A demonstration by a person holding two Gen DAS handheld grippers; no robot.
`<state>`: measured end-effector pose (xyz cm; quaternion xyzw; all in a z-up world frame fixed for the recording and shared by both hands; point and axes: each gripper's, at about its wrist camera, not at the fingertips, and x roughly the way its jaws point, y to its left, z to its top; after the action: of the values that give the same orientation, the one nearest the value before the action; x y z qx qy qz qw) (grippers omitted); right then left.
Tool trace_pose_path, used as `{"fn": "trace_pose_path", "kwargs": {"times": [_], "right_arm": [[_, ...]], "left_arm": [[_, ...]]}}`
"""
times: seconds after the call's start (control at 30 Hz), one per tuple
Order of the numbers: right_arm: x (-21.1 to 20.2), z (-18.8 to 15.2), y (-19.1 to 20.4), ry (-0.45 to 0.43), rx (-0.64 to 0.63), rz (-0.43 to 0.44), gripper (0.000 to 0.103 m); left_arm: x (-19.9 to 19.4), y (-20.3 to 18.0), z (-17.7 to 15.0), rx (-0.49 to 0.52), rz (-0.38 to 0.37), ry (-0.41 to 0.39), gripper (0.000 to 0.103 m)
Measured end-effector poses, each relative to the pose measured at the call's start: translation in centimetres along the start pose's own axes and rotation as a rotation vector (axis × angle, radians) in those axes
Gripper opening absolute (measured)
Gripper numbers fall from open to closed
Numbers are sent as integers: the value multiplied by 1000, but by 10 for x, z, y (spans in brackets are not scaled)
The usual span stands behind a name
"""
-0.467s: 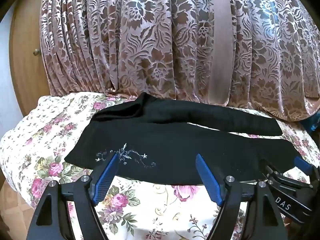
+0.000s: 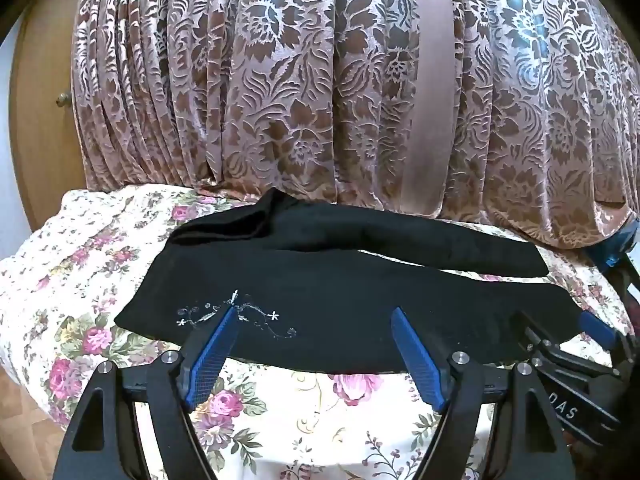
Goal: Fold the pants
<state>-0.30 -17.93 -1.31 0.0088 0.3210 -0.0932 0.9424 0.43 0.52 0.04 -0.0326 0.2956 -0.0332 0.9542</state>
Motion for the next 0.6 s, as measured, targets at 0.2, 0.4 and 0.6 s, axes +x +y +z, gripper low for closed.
{"fn": "trace_pose_path", "kwargs": {"times": [0.2, 0.4, 0.6], "right_arm": [[4, -4, 1, 19, -1, 11, 103], [10, -8, 2, 45, -3, 15, 103], [16, -11, 1, 64, -2, 16, 103]], "left_arm": [[5, 1, -2, 8, 26, 13, 80], [13, 3, -3, -2, 10, 35, 80], [19, 5, -3, 4, 15, 43, 80]]}}
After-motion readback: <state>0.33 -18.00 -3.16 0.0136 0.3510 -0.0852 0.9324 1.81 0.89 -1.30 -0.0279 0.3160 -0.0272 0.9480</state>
